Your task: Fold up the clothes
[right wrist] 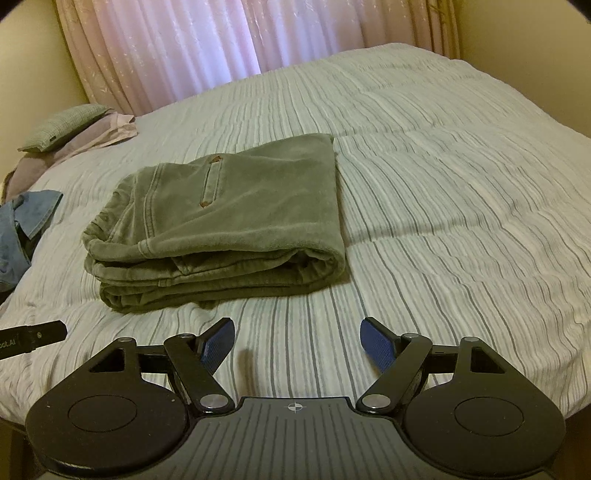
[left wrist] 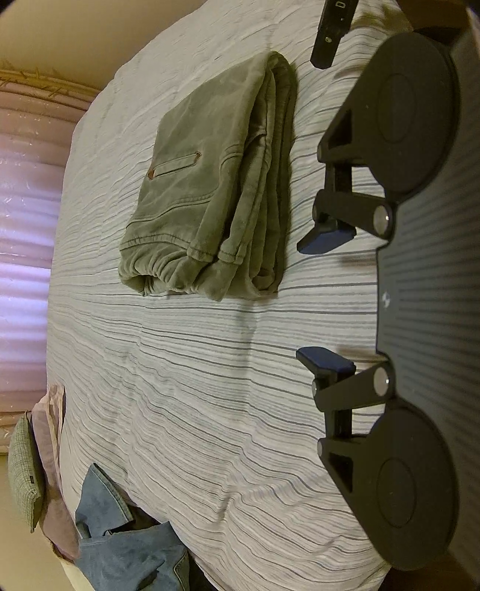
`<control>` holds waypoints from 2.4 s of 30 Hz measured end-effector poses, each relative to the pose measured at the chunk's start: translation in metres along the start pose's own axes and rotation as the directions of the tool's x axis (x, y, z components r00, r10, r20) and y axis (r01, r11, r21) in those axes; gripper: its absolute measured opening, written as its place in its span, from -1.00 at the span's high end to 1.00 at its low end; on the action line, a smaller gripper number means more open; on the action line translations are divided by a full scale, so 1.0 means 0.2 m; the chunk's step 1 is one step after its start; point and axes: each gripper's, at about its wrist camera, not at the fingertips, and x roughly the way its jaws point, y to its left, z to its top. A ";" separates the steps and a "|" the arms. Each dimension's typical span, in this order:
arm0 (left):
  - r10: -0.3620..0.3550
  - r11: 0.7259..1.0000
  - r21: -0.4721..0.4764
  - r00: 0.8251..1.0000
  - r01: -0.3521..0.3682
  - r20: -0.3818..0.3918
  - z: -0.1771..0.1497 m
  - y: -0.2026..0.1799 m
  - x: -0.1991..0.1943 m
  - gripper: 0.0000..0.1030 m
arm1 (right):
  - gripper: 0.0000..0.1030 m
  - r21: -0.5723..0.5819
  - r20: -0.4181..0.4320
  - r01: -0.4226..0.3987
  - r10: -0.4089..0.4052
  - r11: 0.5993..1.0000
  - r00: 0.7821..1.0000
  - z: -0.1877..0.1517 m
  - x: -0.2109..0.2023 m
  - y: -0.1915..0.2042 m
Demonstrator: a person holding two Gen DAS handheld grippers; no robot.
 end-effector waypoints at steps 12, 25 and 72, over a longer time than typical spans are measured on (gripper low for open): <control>-0.009 1.000 0.011 1.000 0.009 -0.021 0.00 -0.03 0.06 0.00 | -0.51 0.002 -0.017 0.009 -0.009 1.000 1.000 0.00 0.05 0.00; -0.082 0.996 -0.022 0.997 0.082 0.013 -0.01 0.04 0.09 0.01 | -0.51 0.022 0.003 0.027 -0.027 0.999 1.000 0.03 0.07 -0.04; -0.449 0.818 0.220 0.829 0.532 -0.333 1.58 0.33 0.40 0.26 | -0.10 0.901 -0.020 0.052 -0.080 0.430 0.997 0.55 -0.08 0.32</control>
